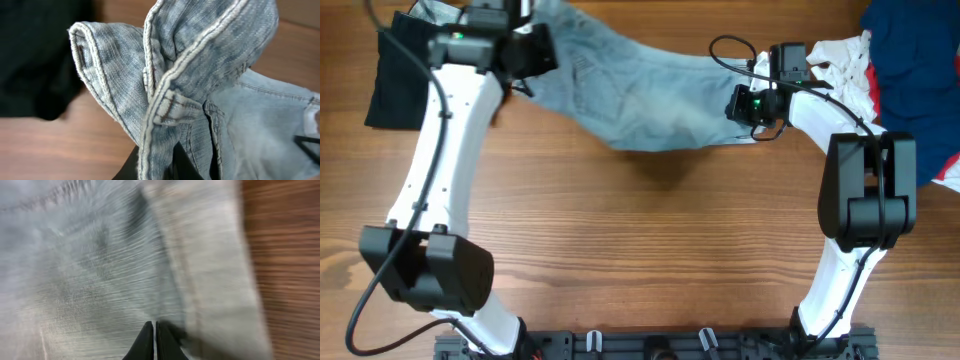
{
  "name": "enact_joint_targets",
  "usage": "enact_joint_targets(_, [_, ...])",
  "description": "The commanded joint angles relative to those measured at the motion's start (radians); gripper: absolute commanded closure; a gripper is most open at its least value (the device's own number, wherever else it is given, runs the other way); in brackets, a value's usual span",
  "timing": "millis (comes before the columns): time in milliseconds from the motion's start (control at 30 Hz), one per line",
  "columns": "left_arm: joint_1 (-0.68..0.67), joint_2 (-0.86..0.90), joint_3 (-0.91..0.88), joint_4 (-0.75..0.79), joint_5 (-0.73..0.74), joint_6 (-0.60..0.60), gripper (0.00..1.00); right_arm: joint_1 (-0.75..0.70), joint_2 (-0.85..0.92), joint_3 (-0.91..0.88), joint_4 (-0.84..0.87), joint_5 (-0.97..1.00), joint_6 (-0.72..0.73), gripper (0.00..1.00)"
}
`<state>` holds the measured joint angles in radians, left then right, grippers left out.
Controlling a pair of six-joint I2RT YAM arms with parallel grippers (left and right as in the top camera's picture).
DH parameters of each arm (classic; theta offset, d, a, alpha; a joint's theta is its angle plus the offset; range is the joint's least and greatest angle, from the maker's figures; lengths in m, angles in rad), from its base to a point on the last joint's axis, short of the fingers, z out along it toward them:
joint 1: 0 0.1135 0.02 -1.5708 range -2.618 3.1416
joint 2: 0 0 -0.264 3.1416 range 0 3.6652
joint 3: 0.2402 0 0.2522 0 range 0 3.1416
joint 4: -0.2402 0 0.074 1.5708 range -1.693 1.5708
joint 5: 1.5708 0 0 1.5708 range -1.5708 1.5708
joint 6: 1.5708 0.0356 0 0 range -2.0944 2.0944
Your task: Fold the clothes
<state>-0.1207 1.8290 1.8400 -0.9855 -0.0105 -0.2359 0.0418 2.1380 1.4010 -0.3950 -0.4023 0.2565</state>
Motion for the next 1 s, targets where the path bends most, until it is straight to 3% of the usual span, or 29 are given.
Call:
enact_joint_targets(0, [0.03, -0.026, 0.034, 0.001, -0.033, 0.074, 0.96, 0.014, 0.009, -0.005, 0.018, -0.088, -0.008, 0.96])
enact_joint_targets(267, [0.026, -0.026, 0.034, 0.013, -0.032, 0.075, 0.96, 0.04, -0.008, -0.004, 0.054, -0.119, 0.002, 0.96])
enact_joint_targets(533, [0.014, -0.026, 0.034, 0.027, -0.005, 0.071, 0.96, 0.04, 0.037, -0.005, 0.046, -0.005, 0.005, 0.96])
enact_joint_targets(733, [-0.105, -0.018, 0.034, 0.037, -0.011, 0.006, 0.96, 0.045, 0.121, -0.005, 0.043, -0.017, 0.008, 0.96])
enact_joint_targets(967, [-0.279, 0.054, 0.034, 0.169, -0.021, -0.227, 0.96, 0.053, 0.146, -0.005, 0.035, -0.017, 0.005, 0.96])
